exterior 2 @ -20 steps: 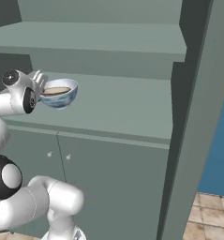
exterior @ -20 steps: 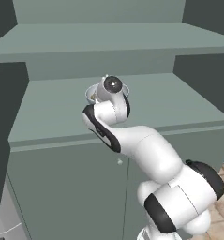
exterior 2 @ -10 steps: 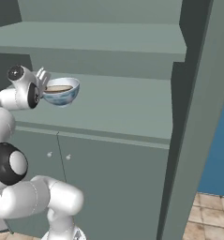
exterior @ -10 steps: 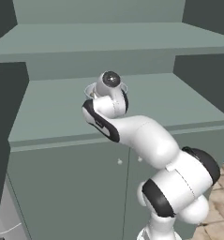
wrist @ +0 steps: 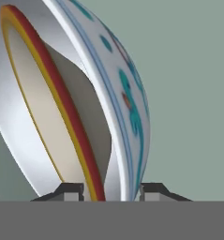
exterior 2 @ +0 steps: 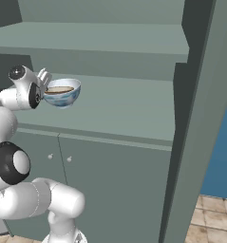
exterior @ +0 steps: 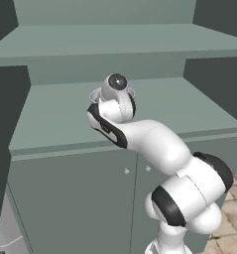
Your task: Pick up the bowls on the counter and stack them on top of one another in the open cabinet. Place the smaller bowl on top of the larger bowl.
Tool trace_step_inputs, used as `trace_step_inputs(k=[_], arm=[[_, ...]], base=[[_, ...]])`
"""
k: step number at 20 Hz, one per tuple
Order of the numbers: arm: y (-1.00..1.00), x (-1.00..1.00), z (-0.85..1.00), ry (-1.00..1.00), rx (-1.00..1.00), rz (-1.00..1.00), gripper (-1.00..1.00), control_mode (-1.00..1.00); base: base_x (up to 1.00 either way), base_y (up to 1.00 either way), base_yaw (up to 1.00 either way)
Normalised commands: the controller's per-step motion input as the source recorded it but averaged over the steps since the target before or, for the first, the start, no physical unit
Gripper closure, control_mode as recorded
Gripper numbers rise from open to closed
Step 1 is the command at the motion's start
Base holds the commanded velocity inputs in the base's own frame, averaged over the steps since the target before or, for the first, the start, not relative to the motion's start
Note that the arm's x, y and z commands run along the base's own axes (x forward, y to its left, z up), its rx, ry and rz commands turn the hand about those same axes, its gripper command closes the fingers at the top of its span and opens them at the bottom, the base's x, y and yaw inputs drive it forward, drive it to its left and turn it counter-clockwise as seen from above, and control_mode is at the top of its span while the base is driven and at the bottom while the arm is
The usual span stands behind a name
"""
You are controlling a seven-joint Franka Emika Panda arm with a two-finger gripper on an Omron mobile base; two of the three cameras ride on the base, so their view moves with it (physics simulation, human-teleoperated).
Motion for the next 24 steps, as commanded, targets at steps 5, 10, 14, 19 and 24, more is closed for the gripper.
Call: trace_step_inputs(k=[5, 10, 14, 19, 24], arm=[[-0.01, 0.00, 0.00, 0.00, 0.03, 0.00, -1.00, -1.00], [0.02, 0.00, 0.13, -0.03, 0.00, 0.00, -1.00, -1.00], [0.08, -0.07, 0.27, -0.07, 0.00, 0.00, -1.00, -1.00], [0.09, -0.22, 0.26, -0.03, 0.00, 0.00, -1.00, -1.00], [0.04, -0.36, 0.33, -0.01, 0.00, 0.00, -1.00, -1.00]], base=[[0.00, 0.00, 0.00], [0.00, 0.00, 0.00], [0.00, 0.00, 0.00], [0.00, 0.00, 0.00], [0.00, 0.00, 0.00]])
